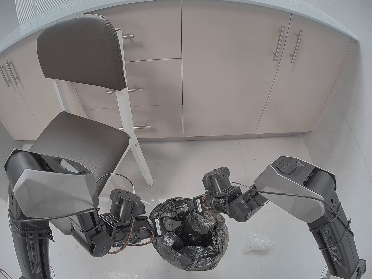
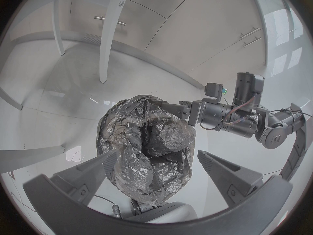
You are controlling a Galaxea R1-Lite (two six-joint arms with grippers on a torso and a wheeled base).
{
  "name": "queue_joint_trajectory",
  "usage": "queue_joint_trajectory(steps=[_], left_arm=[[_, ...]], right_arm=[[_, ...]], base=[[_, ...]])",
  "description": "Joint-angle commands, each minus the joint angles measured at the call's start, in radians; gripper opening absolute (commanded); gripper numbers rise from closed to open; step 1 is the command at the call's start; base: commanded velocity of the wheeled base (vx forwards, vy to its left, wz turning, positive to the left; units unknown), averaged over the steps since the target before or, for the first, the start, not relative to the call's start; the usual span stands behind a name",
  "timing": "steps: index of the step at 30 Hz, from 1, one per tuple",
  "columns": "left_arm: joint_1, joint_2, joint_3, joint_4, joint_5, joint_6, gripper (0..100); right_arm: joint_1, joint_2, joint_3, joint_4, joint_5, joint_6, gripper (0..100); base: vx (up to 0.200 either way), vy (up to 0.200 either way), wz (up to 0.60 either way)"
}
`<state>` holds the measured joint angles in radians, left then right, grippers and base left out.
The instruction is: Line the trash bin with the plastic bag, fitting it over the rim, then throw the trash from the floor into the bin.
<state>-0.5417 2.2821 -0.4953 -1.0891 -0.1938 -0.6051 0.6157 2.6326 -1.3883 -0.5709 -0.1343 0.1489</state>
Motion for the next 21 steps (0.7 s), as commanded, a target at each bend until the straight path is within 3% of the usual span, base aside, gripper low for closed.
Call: queue_joint_trajectory(steps=[1, 17, 21], left_arm=[[-0.006, 0.011, 0.001, -0.012, 0.008, -0.002, 100], [-0.006, 0.013, 0.003, -0.015, 0.008, -0.002, 100], [-0.006, 0.011, 0.003, -0.017, 0.008, -0.002, 100]], right_arm=[[-0.021, 0.021, -0.077, 0.045, 0.002, 0.064, 100], [-0.077, 0.007, -0.097, 0.124, -0.005, 0.084, 100], [-0.054, -0.134, 0.129, 0.088, 0.007, 0.084, 100]], base=[[0.000, 0.000, 0.00], [0.000, 0.000, 0.00], [0.000, 0.000, 0.00]])
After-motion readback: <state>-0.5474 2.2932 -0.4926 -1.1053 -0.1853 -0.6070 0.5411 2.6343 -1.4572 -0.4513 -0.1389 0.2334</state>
